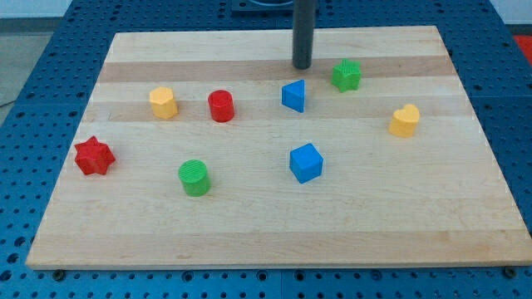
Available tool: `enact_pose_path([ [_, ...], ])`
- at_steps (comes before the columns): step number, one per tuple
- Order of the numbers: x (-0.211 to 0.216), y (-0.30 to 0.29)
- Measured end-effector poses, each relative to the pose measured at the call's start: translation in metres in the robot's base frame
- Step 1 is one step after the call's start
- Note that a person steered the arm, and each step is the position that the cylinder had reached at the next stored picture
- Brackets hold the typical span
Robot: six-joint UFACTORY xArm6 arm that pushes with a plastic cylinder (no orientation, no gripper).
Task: Push the green star to the right side of the blue triangle
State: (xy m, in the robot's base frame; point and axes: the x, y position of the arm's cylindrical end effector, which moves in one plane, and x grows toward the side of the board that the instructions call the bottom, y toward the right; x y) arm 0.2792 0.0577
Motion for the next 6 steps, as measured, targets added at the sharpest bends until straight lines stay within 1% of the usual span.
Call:
enact_pose_path([
  [1,0.006,0.055],
  [2,0.027,0.075],
  [3,0.034,0.053],
  [4,0.033,0.062],
  [6,0.042,0.153],
])
